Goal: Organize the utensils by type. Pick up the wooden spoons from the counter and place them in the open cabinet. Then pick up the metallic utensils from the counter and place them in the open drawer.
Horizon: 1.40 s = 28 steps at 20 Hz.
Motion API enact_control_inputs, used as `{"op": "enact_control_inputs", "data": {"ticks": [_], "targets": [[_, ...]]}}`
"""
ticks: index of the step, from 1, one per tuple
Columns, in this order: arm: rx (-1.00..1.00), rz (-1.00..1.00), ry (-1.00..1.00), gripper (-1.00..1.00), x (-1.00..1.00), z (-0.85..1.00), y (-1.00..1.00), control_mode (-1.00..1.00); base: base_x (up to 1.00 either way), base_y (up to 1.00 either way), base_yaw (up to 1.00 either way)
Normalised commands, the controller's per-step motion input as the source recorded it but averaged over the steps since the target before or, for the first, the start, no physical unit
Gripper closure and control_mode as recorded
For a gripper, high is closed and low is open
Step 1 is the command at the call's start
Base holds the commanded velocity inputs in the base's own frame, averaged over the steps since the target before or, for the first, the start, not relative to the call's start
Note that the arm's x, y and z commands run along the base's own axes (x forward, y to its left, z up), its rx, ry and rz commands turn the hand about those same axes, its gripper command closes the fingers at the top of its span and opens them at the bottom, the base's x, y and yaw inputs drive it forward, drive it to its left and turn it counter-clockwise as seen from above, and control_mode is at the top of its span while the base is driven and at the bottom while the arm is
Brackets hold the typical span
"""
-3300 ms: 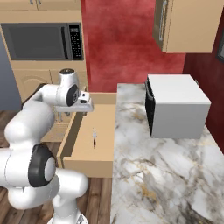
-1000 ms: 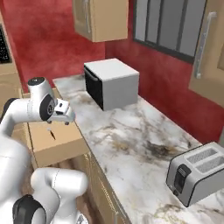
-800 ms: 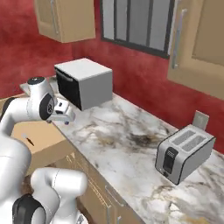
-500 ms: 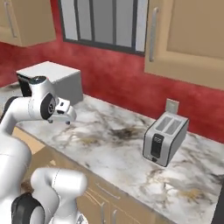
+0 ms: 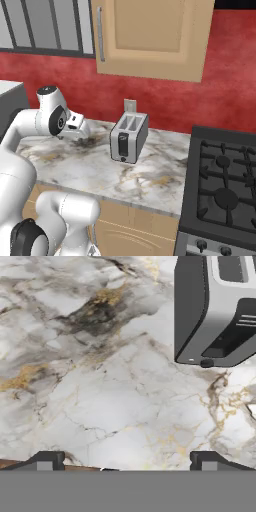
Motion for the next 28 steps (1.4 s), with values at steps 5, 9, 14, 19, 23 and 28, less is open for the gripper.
{"op": "enact_control_inputs", "data": {"ticks": [5, 9, 14, 19, 23, 28], "targets": [[0.0, 0.0, 0.0, -1.0, 0.0, 0.0, 0.0, 1.0, -0.12, -0.8, -0.39], [0.0, 0.0, 0.0, -1.0, 0.0, 0.0, 0.0, 1.0, -0.03, -0.92, -0.35], [0.0, 0.0, 0.0, -1.0, 0.0, 0.0, 0.0, 1.0, -0.04, -0.93, -0.35], [0.0, 0.0, 0.0, -1.0, 0.0, 0.0, 0.0, 1.0, -0.03, -0.96, -0.36], [0.0, 0.0, 0.0, -1.0, 0.0, 0.0, 0.0, 1.0, -0.41, -0.81, -0.31], [0.0, 0.0, 0.0, -1.0, 0.0, 0.0, 0.0, 1.0, -0.74, -0.37, -0.28]]}}
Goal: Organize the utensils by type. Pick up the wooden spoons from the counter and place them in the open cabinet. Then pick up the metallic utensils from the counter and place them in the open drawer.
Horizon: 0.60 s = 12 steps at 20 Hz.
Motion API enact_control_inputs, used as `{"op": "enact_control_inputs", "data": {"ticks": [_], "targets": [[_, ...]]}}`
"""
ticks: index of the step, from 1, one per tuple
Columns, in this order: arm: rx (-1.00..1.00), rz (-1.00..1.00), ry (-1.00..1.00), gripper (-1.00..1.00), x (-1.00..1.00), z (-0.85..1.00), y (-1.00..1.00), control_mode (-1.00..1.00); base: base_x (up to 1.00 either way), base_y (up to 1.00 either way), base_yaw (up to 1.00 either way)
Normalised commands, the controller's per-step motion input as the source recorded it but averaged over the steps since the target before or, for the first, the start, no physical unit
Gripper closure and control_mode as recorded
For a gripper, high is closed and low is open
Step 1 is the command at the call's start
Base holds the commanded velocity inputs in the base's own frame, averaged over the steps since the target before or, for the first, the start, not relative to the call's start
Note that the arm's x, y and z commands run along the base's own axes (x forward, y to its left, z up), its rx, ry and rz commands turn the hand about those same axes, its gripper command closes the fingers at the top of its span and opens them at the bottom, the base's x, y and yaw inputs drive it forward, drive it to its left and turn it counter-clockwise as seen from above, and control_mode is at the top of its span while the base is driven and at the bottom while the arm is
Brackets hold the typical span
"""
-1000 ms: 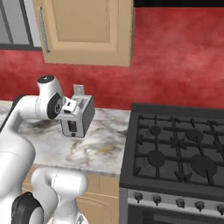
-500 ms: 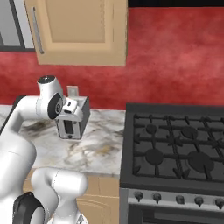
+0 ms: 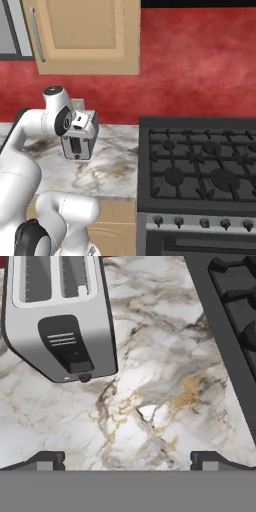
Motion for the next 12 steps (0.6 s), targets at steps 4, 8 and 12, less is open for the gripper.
{"op": "enact_control_inputs", "data": {"ticks": [4, 8, 12], "targets": [[0.0, 0.0, 0.0, -1.0, 0.0, 0.0, 0.0, 1.0, -0.77, -0.33, -0.22], [0.0, 0.0, 0.0, -1.0, 0.0, 0.0, 0.0, 1.0, -0.81, -0.4, -0.24], [0.0, 0.0, 0.0, -1.0, 0.0, 0.0, 0.0, 1.0, -0.64, -0.49, -0.24]]}}
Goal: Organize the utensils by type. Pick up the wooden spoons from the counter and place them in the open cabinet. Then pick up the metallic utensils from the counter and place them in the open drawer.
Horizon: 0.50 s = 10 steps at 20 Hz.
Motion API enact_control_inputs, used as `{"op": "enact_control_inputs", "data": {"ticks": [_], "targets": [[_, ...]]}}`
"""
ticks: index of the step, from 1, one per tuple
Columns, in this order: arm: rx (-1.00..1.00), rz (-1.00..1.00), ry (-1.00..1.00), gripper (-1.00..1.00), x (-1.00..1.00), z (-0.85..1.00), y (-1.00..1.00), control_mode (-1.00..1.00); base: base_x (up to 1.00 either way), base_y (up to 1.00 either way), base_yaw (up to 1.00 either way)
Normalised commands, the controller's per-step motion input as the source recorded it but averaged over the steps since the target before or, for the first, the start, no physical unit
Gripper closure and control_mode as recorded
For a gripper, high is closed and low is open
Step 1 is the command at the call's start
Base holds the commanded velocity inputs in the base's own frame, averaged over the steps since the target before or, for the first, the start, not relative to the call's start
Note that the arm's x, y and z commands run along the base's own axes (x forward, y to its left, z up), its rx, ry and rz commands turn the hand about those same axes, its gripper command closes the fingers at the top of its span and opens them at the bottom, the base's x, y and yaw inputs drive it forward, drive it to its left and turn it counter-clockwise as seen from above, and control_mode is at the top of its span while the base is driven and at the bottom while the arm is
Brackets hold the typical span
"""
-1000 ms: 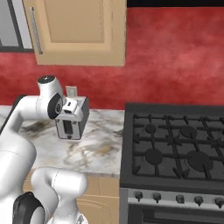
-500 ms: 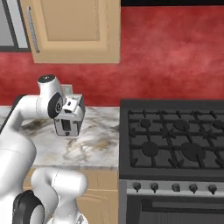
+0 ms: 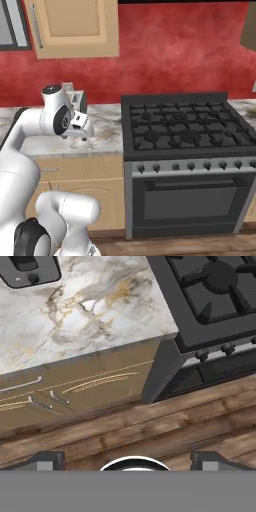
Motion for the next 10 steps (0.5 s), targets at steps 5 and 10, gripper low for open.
{"op": "enact_control_inputs", "data": {"ticks": [5, 10], "targets": [[0.0, 0.0, 0.0, -1.0, 0.0, 0.0, 0.0, 1.0, -0.06, -0.79, -0.16], [0.0, 0.0, 0.0, -1.0, 0.0, 0.0, 0.0, 1.0, 0.17, -0.93, -0.09]]}}
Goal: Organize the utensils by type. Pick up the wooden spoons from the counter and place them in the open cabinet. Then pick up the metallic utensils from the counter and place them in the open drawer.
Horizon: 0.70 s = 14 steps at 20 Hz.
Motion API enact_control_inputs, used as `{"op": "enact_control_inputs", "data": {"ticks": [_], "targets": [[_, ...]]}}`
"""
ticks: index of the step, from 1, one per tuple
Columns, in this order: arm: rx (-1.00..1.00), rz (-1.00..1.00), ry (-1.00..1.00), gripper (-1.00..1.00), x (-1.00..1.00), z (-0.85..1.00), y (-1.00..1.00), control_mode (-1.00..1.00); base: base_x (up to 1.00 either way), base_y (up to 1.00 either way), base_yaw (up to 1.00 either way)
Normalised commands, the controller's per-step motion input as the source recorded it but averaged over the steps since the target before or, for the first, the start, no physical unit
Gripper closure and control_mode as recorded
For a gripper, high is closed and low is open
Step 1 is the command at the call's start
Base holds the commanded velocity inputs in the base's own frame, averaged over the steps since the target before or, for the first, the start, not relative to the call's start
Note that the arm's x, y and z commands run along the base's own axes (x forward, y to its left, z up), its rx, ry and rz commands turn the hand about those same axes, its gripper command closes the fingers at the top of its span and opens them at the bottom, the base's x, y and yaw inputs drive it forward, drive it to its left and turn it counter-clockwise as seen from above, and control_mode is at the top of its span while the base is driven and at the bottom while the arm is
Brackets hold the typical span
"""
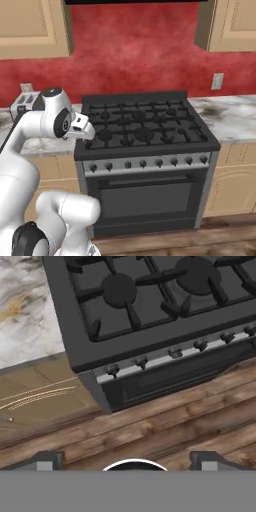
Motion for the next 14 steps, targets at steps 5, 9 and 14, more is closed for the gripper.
{"op": "enact_control_inputs", "data": {"ticks": [5, 9, 14], "targets": [[0.0, 0.0, 0.0, -1.0, 0.0, 0.0, 0.0, 1.0, 0.28, -0.91, -0.02], [0.0, 0.0, 0.0, -1.0, 0.0, 0.0, 0.0, 1.0, 0.34, -0.89, 0.0], [0.0, 0.0, 0.0, -1.0, 0.0, 0.0, 0.0, 1.0, 0.36, -0.89, 0.0]]}}
